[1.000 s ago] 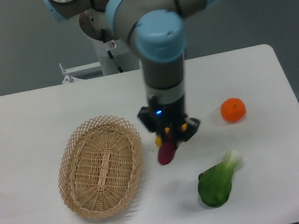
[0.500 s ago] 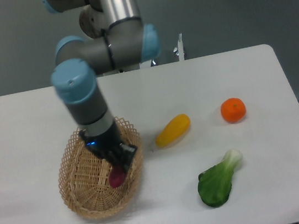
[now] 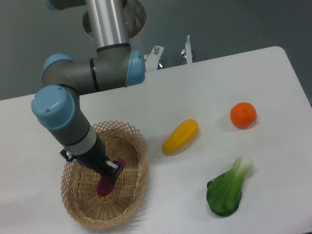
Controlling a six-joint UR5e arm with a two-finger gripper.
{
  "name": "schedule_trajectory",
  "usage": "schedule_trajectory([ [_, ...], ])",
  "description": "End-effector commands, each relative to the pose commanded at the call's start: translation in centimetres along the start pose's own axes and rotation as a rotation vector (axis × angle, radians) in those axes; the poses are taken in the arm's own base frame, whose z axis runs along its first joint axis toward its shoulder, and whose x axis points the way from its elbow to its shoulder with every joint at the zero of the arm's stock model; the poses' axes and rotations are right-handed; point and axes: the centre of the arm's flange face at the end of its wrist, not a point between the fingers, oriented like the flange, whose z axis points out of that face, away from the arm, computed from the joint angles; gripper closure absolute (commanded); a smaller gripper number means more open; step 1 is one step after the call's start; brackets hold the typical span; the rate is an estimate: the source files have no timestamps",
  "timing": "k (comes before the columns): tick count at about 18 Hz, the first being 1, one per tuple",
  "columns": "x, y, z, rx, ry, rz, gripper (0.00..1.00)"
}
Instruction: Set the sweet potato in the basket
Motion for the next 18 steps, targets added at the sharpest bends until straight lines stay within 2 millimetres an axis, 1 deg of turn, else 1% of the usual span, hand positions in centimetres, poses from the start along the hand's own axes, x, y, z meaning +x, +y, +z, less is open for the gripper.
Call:
schedule_trajectory([
  [1,0.0,0.0,-0.1,0.002,-0.002,-0.001,0.77],
  [2,-0.1,0.0,-0.3,0.006,-0.005,-0.001,0.72],
  [3,-0.2,-0.1,-0.3,0.008,-0.007,-0.002,0.56],
  [4,-0.2,-0.1,-0.7,0.010,-0.011,-0.004,0.28],
  [5,-0.4,-0.1,-0.9,0.012,-0.016,-0.004,0.04],
  [6,-0.6,-0.3,-1.2,0.017,-0.021,-0.005,0.00],
  [8,-1.4,-0.6,-2.5,0.034,-0.038,-0.012,0.00],
  [9,-2.3,-0.8,-3.3,0.047,-0.053,-0.022,0.00],
  [10,-3.5,-0.8,-4.6,0.067,-0.073,-0.037,0.00],
  [11,-5.2,-0.6,-5.5,0.079,-0.088,-0.059,0.00],
  [14,-10.4,0.8,-9.0,0.124,-0.144,-0.126,0.00],
  [16,-14.0,2.8,-10.0,0.136,-0.169,-0.147,0.00],
  [17,-15.4,3.6,-10.6,0.148,-0.178,-0.134,0.00],
  [18,-16.9,4.6,-11.6,0.161,-0.193,-0.138,0.00],
])
